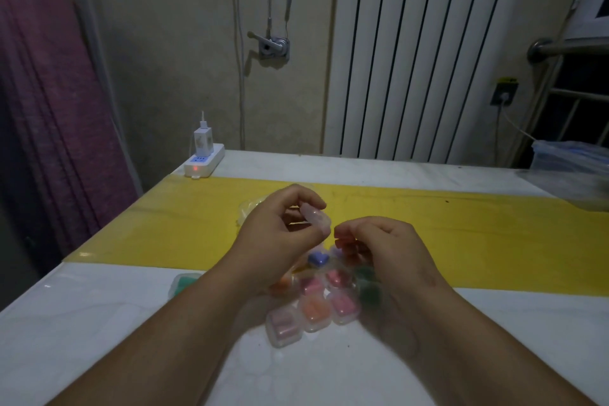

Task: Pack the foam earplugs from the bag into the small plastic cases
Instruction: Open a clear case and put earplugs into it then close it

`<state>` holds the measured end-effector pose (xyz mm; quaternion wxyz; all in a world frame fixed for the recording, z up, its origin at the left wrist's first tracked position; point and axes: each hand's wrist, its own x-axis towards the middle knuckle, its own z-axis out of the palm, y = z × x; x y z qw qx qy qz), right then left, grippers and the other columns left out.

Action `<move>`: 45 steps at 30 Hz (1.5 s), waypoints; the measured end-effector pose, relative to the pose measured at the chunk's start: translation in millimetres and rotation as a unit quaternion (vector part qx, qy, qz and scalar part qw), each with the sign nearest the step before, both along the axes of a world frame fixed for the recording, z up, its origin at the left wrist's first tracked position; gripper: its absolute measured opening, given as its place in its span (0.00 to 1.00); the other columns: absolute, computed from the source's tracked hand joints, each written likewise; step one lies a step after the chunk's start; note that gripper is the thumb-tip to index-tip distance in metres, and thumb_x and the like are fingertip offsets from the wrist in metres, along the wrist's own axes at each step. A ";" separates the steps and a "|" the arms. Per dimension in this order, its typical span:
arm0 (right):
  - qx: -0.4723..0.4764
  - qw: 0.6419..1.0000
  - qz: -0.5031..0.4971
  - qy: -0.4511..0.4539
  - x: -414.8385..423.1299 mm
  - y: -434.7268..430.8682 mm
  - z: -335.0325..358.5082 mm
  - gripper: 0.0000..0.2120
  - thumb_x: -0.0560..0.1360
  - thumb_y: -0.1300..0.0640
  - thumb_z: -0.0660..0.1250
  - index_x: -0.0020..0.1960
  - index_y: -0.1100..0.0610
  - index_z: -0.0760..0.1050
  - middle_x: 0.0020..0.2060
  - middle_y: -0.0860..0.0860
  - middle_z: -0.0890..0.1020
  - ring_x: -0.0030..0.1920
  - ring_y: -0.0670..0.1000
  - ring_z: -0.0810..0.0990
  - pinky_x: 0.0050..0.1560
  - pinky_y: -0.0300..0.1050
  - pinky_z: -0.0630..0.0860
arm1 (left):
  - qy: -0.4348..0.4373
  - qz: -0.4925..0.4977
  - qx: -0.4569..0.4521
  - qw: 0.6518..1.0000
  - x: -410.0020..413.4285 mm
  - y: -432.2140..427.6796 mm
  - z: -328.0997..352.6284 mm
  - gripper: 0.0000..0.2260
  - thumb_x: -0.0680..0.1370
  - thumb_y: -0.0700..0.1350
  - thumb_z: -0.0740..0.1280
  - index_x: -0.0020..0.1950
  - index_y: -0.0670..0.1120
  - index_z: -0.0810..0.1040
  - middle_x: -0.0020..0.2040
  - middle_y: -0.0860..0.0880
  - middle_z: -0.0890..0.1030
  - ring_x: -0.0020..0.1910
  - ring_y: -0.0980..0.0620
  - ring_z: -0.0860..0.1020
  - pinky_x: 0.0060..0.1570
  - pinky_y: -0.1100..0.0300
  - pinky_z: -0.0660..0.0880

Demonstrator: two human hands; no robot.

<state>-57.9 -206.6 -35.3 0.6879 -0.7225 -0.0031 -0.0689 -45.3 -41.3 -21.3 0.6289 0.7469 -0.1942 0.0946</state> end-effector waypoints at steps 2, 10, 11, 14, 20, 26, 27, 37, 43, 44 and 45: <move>-0.014 1.000 0.027 0.003 -1.7 -0.9 1.2 0.13 0.70 0.50 0.69 0.40 0.60 0.84 0.36 0.59 0.82 0.39 0.57 0.78 0.44 0.57 0.77 | -0.001 0.005 0.000 1.000 1.3 -0.5 -1.5 0.10 0.70 0.34 0.75 0.46 0.46 0.79 0.46 0.48 0.82 0.45 0.50 0.82 0.46 0.59 0.80; -0.016 1.000 0.015 0.008 0.5 0.5 1.1 0.13 0.77 0.51 0.69 0.39 0.59 0.84 0.33 0.54 0.82 0.35 0.52 0.78 0.42 0.49 0.76 | -0.021 0.018 0.041 0.999 -0.9 -3.6 -2.6 0.09 0.70 0.38 0.76 0.49 0.45 0.81 0.47 0.42 0.82 0.46 0.48 0.80 0.47 0.56 0.80; -0.014 1.000 0.015 0.005 0.7 0.5 1.1 0.13 0.77 0.51 0.69 0.40 0.59 0.84 0.33 0.54 0.81 0.35 0.51 0.78 0.41 0.48 0.76 | -0.028 0.025 0.044 0.998 -0.2 -3.7 -2.4 0.09 0.70 0.38 0.76 0.49 0.44 0.81 0.47 0.42 0.83 0.45 0.48 0.80 0.47 0.56 0.79; -0.028 0.999 0.026 -0.002 -0.1 0.7 0.1 0.09 0.76 0.53 0.70 0.41 0.57 0.85 0.31 0.51 0.80 0.34 0.49 0.76 0.39 0.45 0.74 | -0.043 0.032 0.051 0.997 0.9 -4.1 -3.0 0.09 0.70 0.38 0.76 0.48 0.43 0.81 0.44 0.44 0.83 0.43 0.48 0.81 0.48 0.54 0.79; -0.057 0.998 0.029 -0.021 -0.8 0.1 -0.9 0.09 0.76 0.53 0.70 0.41 0.56 0.85 0.31 0.51 0.81 0.32 0.47 0.77 0.39 0.48 0.76 | -0.048 0.049 0.052 0.996 3.4 -4.2 -6.6 0.09 0.69 0.40 0.77 0.45 0.47 0.79 0.41 0.50 0.83 0.42 0.51 0.82 0.46 0.54 0.81; -0.075 0.996 0.019 -0.035 -0.4 2.6 -1.9 0.07 0.73 0.56 0.71 0.39 0.56 0.84 0.31 0.55 0.83 0.32 0.53 0.80 0.42 0.61 0.80 | -0.013 0.078 0.017 0.997 4.4 -6.5 -5.5 0.04 0.74 0.40 0.70 0.41 0.44 0.77 0.36 0.48 0.82 0.38 0.47 0.80 0.38 0.54 0.79; -0.078 0.996 0.014 -0.039 -0.6 3.0 -1.9 0.07 0.74 0.58 0.71 0.38 0.56 0.84 0.30 0.55 0.83 0.31 0.53 0.80 0.41 0.59 0.81 | 0.026 0.078 -0.046 0.996 5.1 -6.6 -3.5 0.04 0.76 0.38 0.67 0.41 0.42 0.76 0.35 0.45 0.81 0.36 0.45 0.80 0.35 0.54 0.79; -0.019 0.999 -0.004 -0.025 1.9 -2.4 -0.7 0.06 0.72 0.54 0.73 0.41 0.55 0.85 0.34 0.54 0.83 0.38 0.57 0.81 0.46 0.65 0.80 | 0.104 -0.018 -0.054 0.993 -3.8 -3.6 3.8 0.16 0.75 0.27 0.61 0.50 0.43 0.83 0.48 0.43 0.83 0.39 0.47 0.83 0.44 0.55 0.83; -0.026 0.999 -0.018 -0.041 3.9 -5.7 1.5 0.07 0.76 0.60 0.70 0.39 0.54 0.83 0.35 0.52 0.86 0.39 0.53 0.85 0.48 0.53 0.82 | 0.036 0.006 0.061 0.997 -2.2 -2.1 -2.0 0.17 0.70 0.35 0.75 0.51 0.55 0.83 0.48 0.56 0.83 0.46 0.57 0.81 0.47 0.57 0.81; -0.023 0.999 -0.016 -0.037 3.8 -5.2 0.6 0.08 0.76 0.60 0.70 0.40 0.54 0.83 0.35 0.52 0.86 0.39 0.53 0.85 0.47 0.52 0.82 | 0.038 0.010 0.065 0.997 -1.7 -1.8 -2.2 0.17 0.69 0.35 0.75 0.51 0.55 0.83 0.48 0.57 0.83 0.45 0.57 0.81 0.48 0.58 0.81; -0.016 0.999 -0.016 -0.034 3.9 -5.1 0.2 0.08 0.77 0.61 0.69 0.40 0.54 0.83 0.35 0.53 0.86 0.40 0.55 0.85 0.46 0.52 0.82 | 0.038 0.016 0.068 0.997 -1.3 -1.8 -2.4 0.16 0.69 0.35 0.75 0.50 0.55 0.83 0.47 0.57 0.83 0.45 0.58 0.81 0.47 0.58 0.81</move>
